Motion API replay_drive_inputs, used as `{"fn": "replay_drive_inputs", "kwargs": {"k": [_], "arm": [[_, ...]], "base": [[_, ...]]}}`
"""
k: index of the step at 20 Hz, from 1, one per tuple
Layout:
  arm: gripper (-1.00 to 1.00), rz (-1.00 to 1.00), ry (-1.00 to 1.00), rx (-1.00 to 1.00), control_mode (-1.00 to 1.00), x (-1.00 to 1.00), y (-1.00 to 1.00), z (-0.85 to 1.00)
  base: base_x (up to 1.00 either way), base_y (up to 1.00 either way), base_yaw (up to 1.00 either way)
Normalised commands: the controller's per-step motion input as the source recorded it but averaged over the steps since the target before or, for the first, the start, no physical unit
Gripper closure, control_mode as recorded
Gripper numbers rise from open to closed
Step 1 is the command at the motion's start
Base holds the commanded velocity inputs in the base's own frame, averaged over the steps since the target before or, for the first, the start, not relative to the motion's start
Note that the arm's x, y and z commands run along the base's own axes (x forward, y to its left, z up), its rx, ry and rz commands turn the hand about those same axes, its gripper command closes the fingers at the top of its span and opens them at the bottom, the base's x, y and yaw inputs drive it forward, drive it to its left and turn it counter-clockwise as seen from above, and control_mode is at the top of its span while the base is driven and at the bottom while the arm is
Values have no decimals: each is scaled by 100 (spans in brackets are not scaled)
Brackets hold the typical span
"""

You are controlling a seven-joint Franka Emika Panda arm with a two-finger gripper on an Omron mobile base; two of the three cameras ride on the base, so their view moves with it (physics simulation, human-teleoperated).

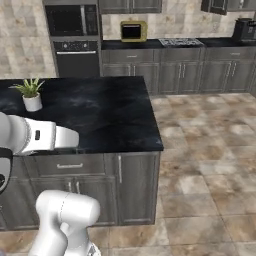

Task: Open the cabinet directly in front. Then move the liquor and the mug to the dining counter with the jar on it.

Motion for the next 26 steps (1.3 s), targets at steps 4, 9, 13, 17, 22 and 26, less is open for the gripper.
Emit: {"fn": "replay_drive_inputs", "kwargs": {"k": [4, 9, 13, 17, 22, 26], "arm": [[-100, 0, 0, 0, 100, 0, 0, 0], [-100, 0, 0, 0, 100, 0, 0, 0], [-100, 0, 0, 0, 100, 0, 0, 0], [-100, 0, 0, 0, 100, 0, 0, 0], [-100, 0, 0, 0, 100, 0, 0, 0], [-100, 0, 0, 0, 100, 0, 0, 0]], "base": [[100, -100, -6], [96, -100, -4], [89, -100, -4], [80, -100, -3], [86, -100, -2], [100, -97, 3]]}}
